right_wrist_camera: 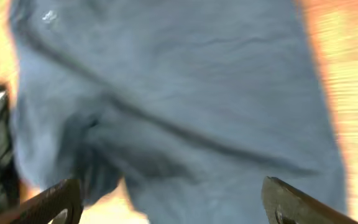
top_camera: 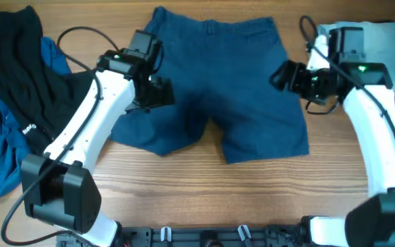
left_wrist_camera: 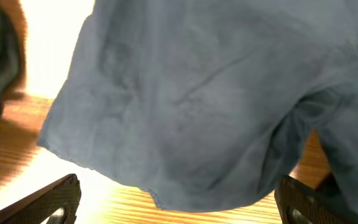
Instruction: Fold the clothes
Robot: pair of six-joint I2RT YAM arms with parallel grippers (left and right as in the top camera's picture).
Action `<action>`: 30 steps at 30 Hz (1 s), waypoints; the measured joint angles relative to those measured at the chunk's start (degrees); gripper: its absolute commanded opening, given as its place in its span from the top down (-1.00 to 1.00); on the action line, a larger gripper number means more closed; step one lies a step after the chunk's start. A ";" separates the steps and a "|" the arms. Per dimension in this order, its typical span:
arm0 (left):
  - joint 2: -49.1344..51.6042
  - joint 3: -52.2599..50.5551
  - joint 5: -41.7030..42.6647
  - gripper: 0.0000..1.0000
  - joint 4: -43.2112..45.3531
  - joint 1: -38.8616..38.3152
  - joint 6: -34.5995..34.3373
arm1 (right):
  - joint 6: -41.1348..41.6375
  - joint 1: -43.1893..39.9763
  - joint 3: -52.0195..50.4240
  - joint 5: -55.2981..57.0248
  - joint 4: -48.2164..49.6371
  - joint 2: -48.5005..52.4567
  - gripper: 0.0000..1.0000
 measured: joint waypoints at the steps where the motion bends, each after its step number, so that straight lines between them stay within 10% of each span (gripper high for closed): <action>1: 0.00 0.00 0.44 -0.79 -1.03 1.01 -0.04 | -0.02 2.80 -0.15 -0.85 -0.28 0.22 -0.73; 5: 0.00 0.00 1.42 0.82 -2.34 6.08 -0.90 | 2.40 19.82 -0.46 -1.86 5.09 2.86 0.76; 6: 0.00 -0.02 1.44 0.92 -1.99 7.37 -1.03 | 3.74 22.95 -0.46 -1.55 6.25 3.85 0.91; 23: 0.66 -23.69 3.56 0.92 22.82 11.06 -1.73 | -8.81 32.37 -0.55 0.37 17.05 29.05 0.91; 30: 0.66 -24.00 -2.19 0.92 28.41 11.06 -1.75 | -7.19 32.37 0.48 2.54 1.66 29.29 0.91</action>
